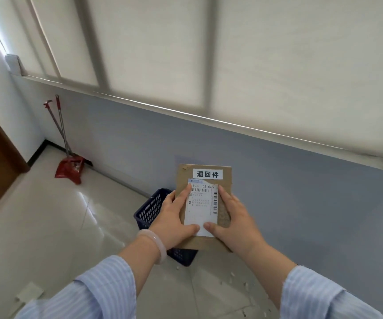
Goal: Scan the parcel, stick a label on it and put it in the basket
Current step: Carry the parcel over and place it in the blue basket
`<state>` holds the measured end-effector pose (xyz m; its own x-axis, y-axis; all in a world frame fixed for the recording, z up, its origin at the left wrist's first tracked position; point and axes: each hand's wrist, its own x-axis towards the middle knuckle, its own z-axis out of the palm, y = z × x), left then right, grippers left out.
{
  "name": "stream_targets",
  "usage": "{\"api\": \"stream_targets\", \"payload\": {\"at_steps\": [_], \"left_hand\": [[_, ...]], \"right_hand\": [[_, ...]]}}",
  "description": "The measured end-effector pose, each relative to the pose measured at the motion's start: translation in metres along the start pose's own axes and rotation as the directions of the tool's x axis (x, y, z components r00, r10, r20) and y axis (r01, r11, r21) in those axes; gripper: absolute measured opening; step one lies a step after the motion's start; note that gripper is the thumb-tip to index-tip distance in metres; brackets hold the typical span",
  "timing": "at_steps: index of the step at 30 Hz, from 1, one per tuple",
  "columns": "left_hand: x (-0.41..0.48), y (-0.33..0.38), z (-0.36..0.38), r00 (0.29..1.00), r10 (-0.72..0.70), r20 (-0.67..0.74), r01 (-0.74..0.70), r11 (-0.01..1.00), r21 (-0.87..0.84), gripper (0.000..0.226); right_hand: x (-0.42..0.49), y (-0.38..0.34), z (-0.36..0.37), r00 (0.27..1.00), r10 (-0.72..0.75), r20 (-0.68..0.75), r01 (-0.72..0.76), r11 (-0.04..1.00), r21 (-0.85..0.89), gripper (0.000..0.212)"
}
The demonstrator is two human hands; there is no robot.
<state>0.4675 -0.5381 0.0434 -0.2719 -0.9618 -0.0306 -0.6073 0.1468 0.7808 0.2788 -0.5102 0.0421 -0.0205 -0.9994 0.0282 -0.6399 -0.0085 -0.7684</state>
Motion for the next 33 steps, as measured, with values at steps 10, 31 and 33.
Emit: {"api": "stream_targets", "payload": {"at_steps": [10,31,33], "left_hand": [[0.128,-0.046,-0.058,0.994,-0.107,-0.016,0.107,0.993,0.041,0.101],[0.351,-0.254,-0.142,0.902,-0.082,0.424,0.071,0.997,0.042,0.101],[0.370,-0.268,-0.131,0.880,-0.098,0.465,0.079,0.995,0.061,0.101]], "right_hand": [[0.151,-0.020,0.030,0.994,-0.019,0.105,0.016,0.999,0.030,0.098],[0.336,-0.024,0.222,0.911,0.411,0.023,-0.412,0.911,0.018,0.105],[0.350,-0.004,0.234,0.899,0.437,0.035,-0.438,0.899,0.029,0.105]]}}
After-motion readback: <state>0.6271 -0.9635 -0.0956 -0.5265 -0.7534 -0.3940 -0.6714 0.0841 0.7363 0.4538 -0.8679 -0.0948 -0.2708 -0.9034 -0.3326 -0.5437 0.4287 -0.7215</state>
